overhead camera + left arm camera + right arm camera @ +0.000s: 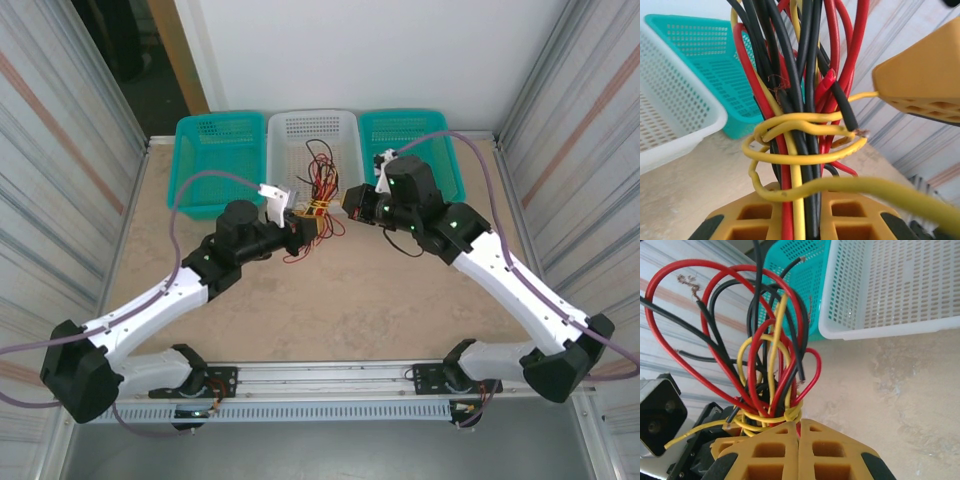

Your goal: Untangle the cables

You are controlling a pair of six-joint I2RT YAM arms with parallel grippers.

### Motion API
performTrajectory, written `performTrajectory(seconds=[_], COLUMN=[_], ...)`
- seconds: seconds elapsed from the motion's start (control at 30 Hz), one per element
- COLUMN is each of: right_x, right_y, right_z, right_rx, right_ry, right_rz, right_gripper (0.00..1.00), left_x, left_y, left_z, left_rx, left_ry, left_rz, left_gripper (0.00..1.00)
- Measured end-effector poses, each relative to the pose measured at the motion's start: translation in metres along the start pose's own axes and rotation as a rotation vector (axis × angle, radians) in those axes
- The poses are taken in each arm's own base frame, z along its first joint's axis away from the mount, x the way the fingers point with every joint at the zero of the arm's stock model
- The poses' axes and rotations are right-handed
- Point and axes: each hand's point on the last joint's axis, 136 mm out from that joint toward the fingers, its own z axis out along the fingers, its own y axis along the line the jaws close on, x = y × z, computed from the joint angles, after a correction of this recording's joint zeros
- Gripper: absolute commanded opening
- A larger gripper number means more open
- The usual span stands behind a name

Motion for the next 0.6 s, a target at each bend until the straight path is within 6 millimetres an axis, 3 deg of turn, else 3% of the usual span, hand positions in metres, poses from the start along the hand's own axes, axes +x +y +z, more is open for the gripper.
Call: performTrajectory(seconds=[0.2,0.37,0.6], right_x=[-0.007,-0.009,-0.015], right_y=[-0.005,-0.026,-0.024], right_z=[-0.012,-0.012,-0.021], right_rx=[-0.056,-0.034,-0.060], right_ry=[-0.028,-0.039,-0.061], right_rz=[0.044,0.097,0.099], right_gripper=[0.00,0.00,0.00], left_x=[-0.009,-0.019,-0.026], left_y=[-0.017,-0.026,-0.040], left_z=[-0.002,-0.006,-0.010], left_rx=[0.103,0.184,0.283], left_ry=[-0.048,-0.092,-0.104], left_rz=[-0.052,-0.089,-0.115], left_gripper=[0.00,0.00,0.00])
